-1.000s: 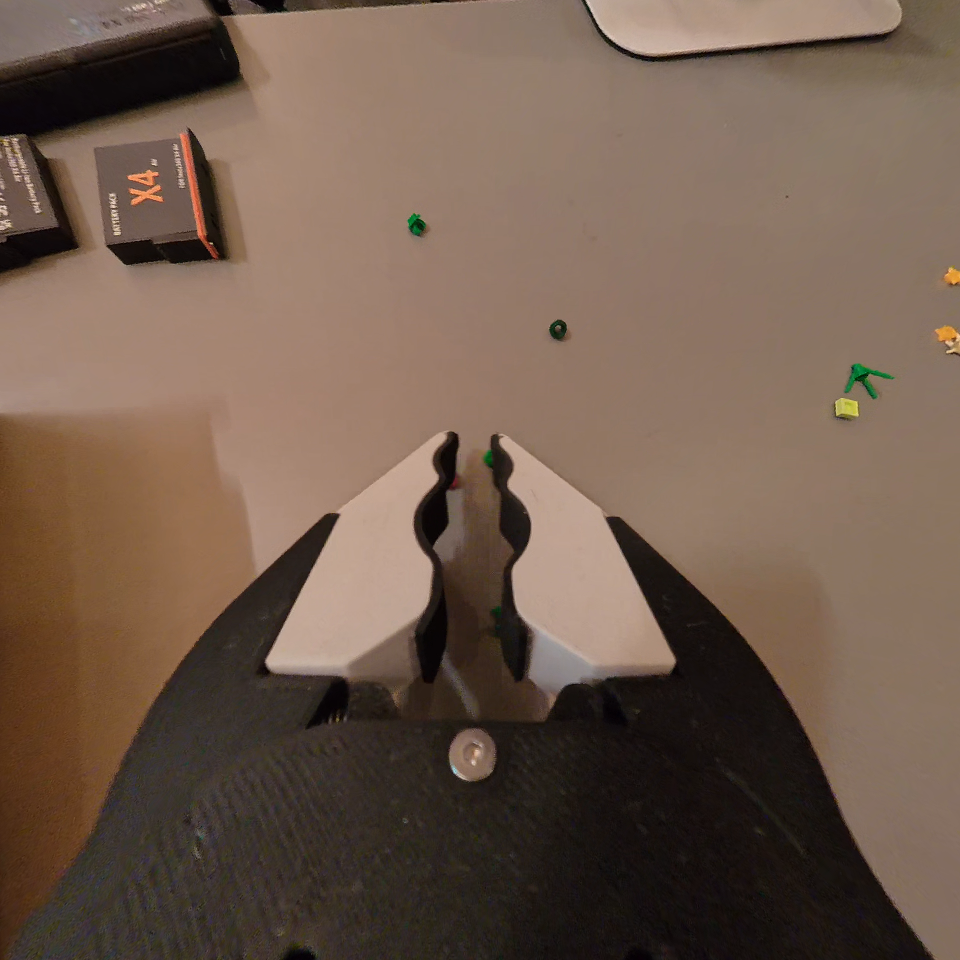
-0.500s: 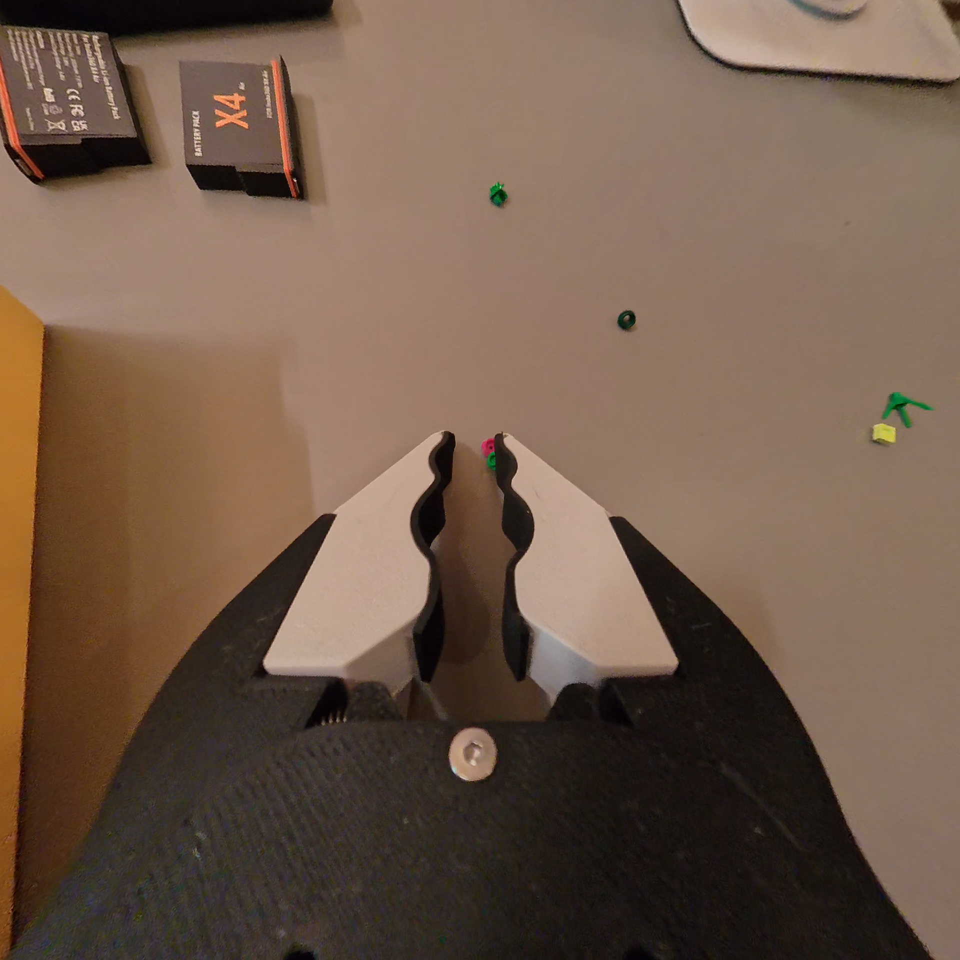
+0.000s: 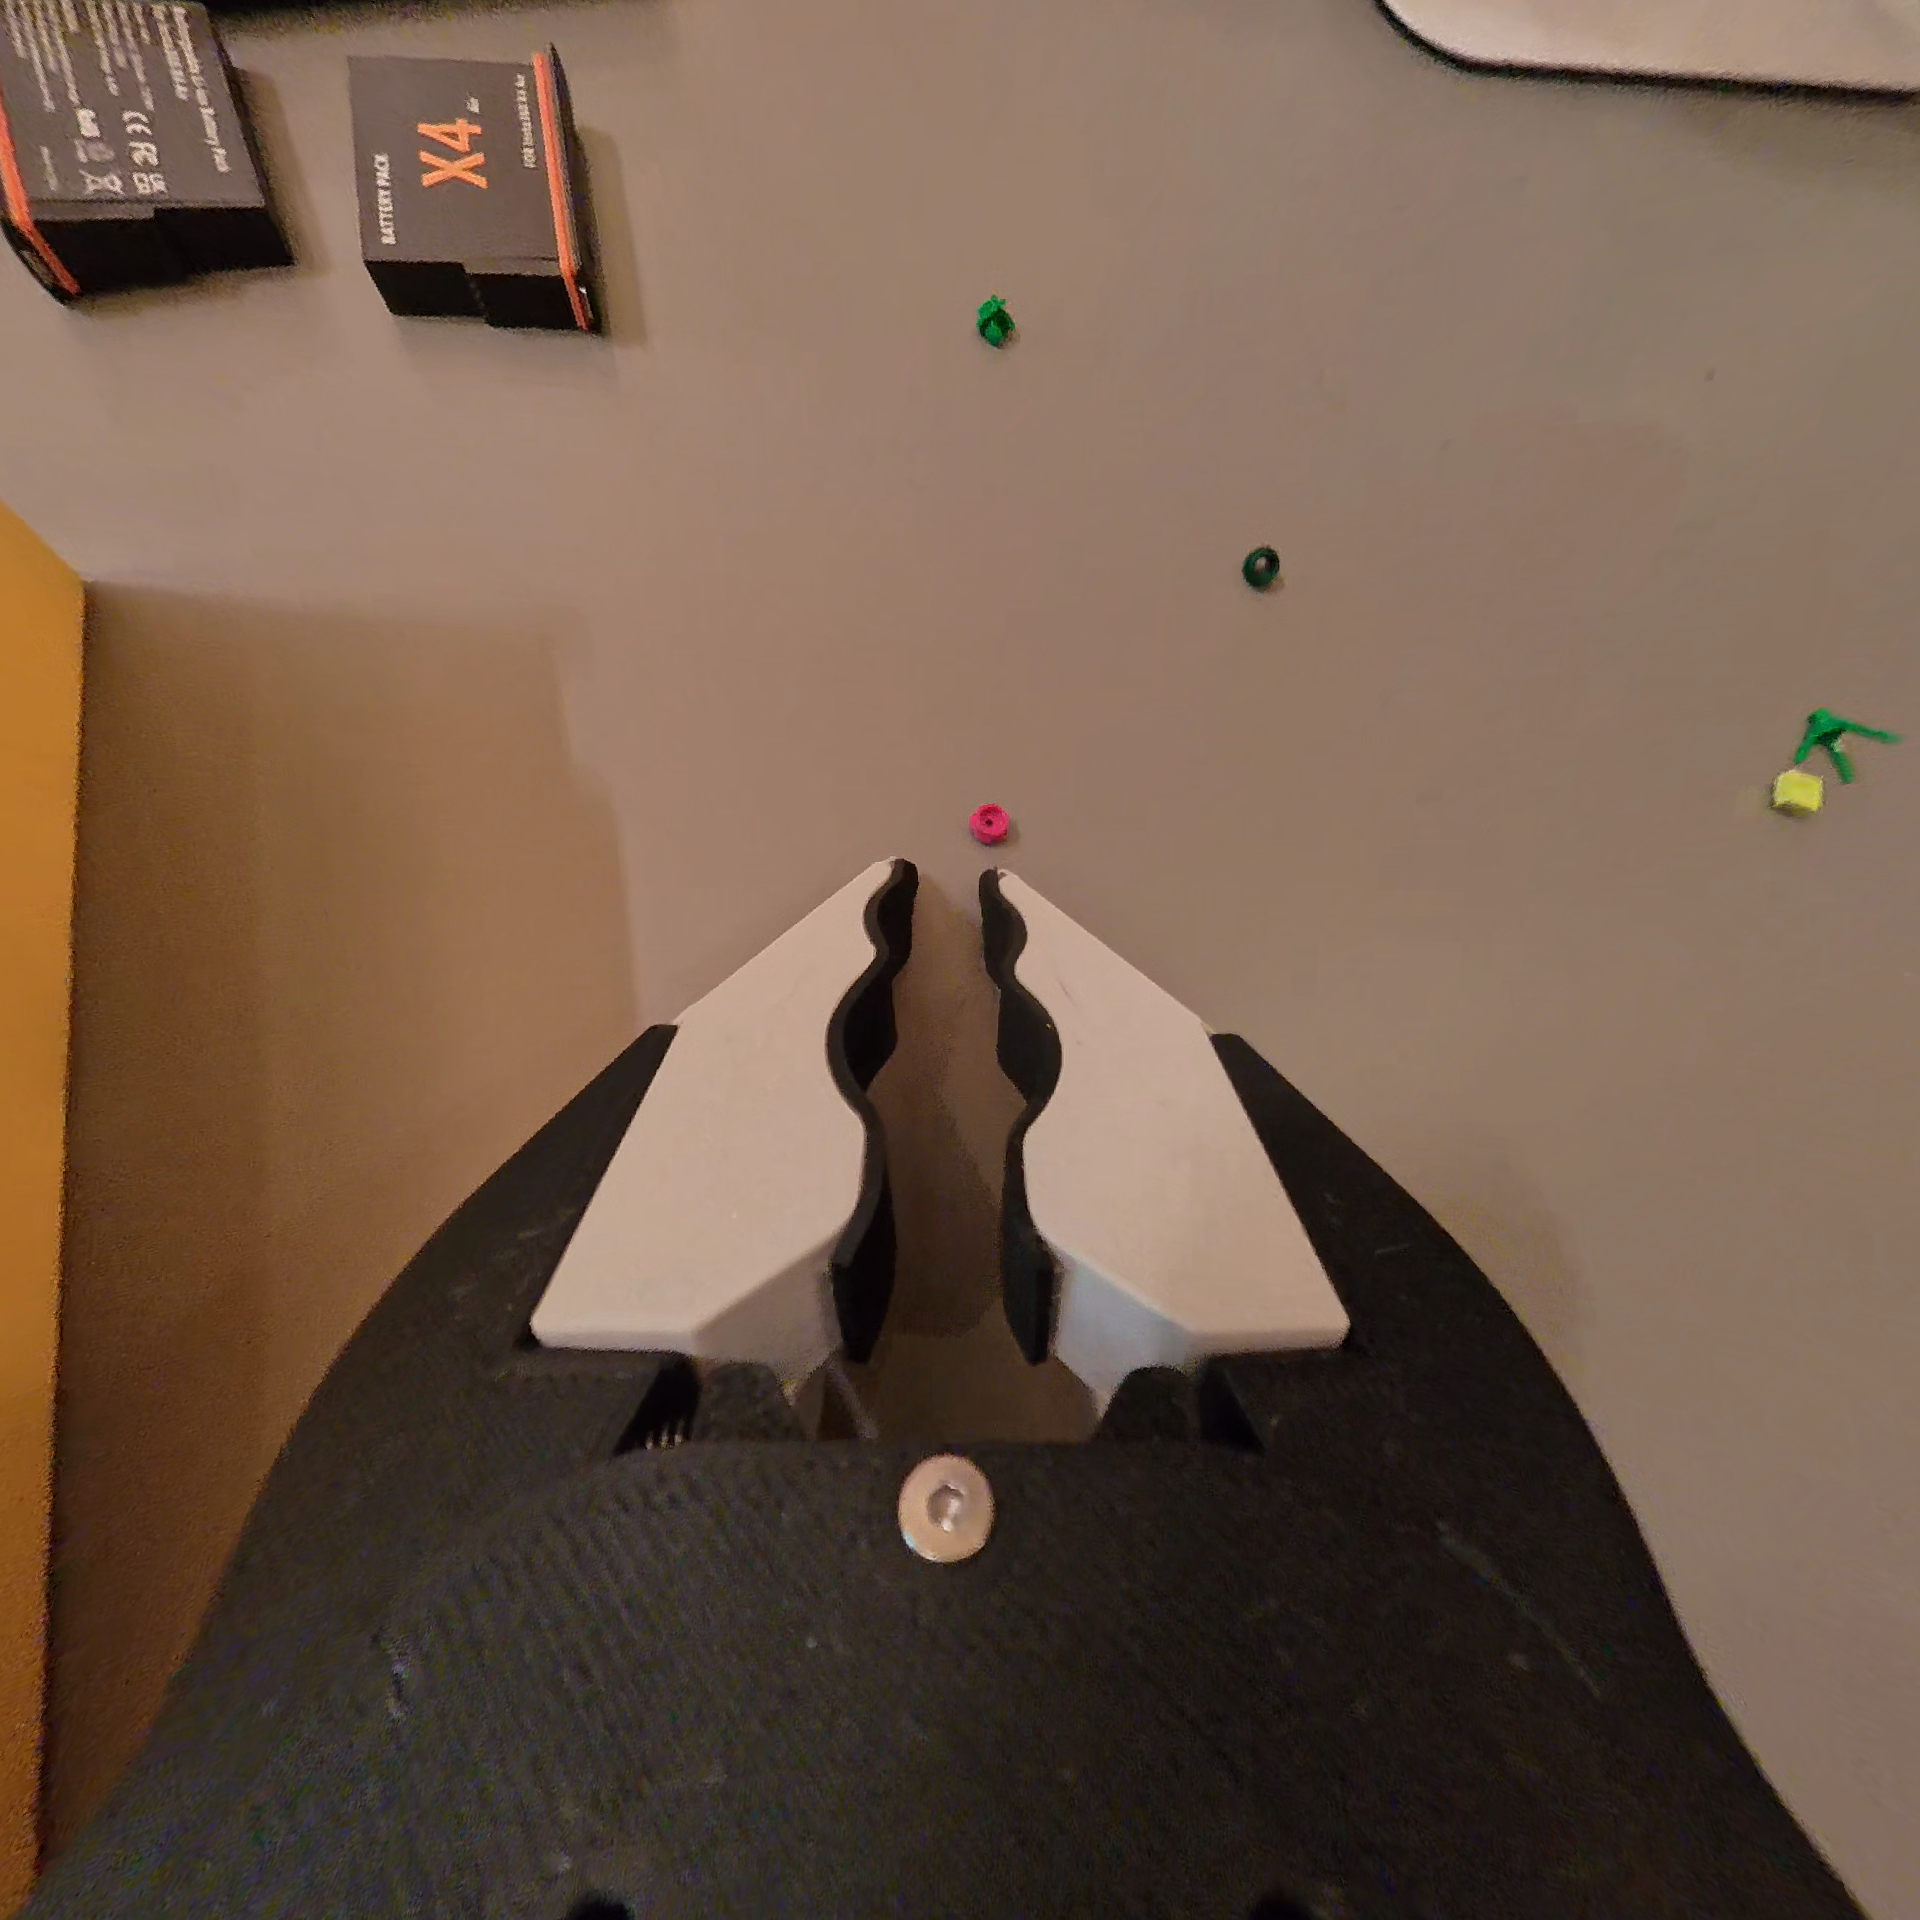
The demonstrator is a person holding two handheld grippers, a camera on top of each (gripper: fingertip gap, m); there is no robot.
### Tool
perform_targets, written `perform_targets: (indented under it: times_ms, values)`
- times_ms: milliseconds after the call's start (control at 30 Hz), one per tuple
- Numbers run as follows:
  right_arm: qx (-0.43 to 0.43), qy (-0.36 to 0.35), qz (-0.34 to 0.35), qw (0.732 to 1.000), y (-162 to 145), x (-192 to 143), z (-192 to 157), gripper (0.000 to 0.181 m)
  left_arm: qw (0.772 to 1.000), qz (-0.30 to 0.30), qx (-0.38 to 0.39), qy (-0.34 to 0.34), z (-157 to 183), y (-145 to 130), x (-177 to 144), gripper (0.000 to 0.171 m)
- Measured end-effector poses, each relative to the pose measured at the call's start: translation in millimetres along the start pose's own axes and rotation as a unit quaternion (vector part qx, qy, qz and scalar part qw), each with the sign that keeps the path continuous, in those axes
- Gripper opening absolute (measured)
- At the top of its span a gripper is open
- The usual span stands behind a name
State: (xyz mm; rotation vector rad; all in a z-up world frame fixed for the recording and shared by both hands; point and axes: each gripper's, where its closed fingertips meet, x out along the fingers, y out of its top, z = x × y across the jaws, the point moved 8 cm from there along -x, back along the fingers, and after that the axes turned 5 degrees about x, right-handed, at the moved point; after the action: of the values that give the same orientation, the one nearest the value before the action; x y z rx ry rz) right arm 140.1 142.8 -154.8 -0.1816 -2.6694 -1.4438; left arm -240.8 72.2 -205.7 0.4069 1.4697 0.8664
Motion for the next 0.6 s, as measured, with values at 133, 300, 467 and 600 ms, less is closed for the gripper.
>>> perform_targets:
  times_ms: [133, 300, 467, 600]
  values:
    - [0.001, 0.000, 0.000, 1.000, 0, 0, 0, 0.027, 1.000, 0.002, 0.012, 0.014, 5, -7, -8, 0.010]
    - [-0.001, 0.001, 0.001, 1.000, 0, 0, 0, 0.027, 1.000, 0.029, -0.001, -0.005, 14, -12, -23, 0.002]
    - [-0.004, 0.001, -0.001, 1.000, -1, 1, -1, 0.027, 0.999, 0.018, 0.003, -0.031, 26, -24, -27, 0.011]
    - [-0.009, 0.000, -0.002, 1.000, -1, 1, -2, 0.027, 1.000, 0.022, 0.005, -0.020, 32, -28, -29, 0.016]
